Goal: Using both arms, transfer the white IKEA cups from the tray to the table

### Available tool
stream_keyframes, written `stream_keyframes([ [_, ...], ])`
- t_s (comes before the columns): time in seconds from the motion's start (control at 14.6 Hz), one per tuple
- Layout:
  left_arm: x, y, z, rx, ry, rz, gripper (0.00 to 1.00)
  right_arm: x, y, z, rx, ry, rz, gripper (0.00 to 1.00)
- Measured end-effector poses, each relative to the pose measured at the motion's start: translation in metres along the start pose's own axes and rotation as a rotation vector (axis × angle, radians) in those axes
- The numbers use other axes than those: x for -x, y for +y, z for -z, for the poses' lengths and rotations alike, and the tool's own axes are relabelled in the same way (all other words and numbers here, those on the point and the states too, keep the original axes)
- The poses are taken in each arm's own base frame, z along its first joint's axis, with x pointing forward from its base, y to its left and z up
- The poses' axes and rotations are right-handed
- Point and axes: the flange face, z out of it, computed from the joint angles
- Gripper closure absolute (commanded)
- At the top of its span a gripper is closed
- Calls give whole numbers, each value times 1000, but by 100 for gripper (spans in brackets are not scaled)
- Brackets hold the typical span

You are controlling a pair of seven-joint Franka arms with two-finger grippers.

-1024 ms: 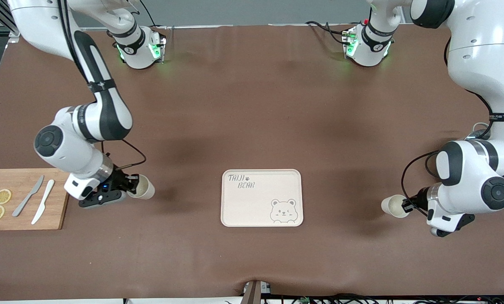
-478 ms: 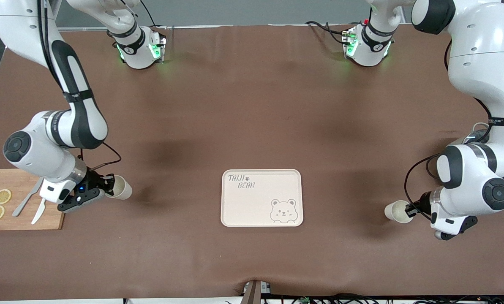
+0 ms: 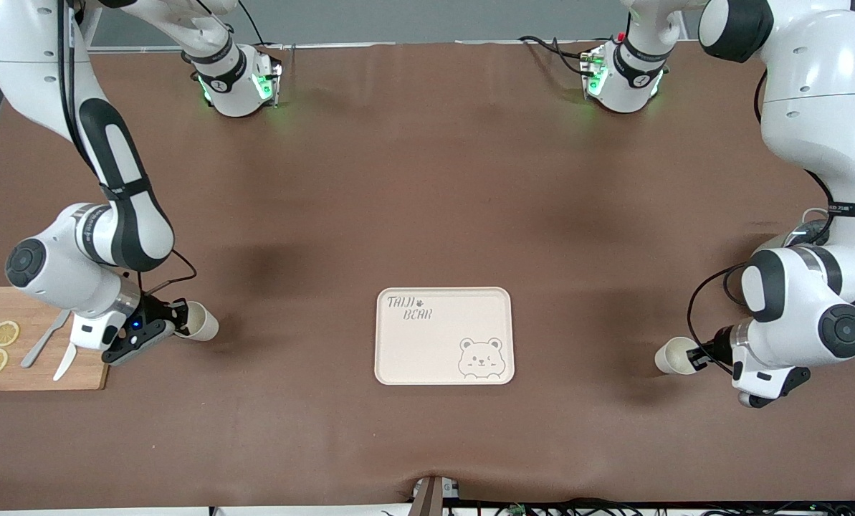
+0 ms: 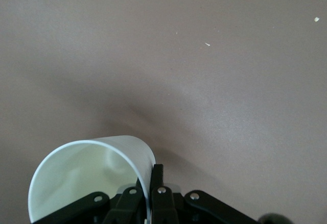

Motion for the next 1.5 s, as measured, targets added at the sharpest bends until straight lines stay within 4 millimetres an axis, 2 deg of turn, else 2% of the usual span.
stream_keyframes([
  [0.07, 0, 0, 0, 0, 0, 0, 3, 0, 1, -4, 5, 3, 11, 100],
  [0.14, 0, 0, 0, 0, 1, 0, 0, 1, 2, -7, 8, 3, 21, 100],
  [0.48, -2, 0, 3, 4, 9, 0, 0, 4, 5, -25, 26, 9, 52, 100],
  [0.68, -5, 1, 16, 14, 33, 0, 0, 6, 6, -33, 29, 6, 54, 100],
  [0.82, -8, 0, 33, 22, 57, -10, 0, 6, 6, -34, 29, 6, 56, 100],
  [0.89, -9, -1, 42, 27, 69, -18, 0, 6, 6, -34, 29, 6, 56, 76],
  [0.96, -9, -2, 52, 32, 81, -21, 0, 6, 6, -33, 29, 6, 57, 41],
  [1.02, -9, -3, 62, 36, 93, -23, 0, 4, 7, -31, 32, 11, 58, 13],
  [1.09, -10, -4, 71, 38, 106, -27, 0, 1, 8, -29, 35, 16, 61, 0],
  [1.3, -8, -7, 99, 27, 137, -49, 0, -6, 10, -23, 20, 10, 66, 0],
  [1.5, 1, -9, 133, 23, 136, -79, 0, -21, 13, -5, -9, 3, 75, 0],
])
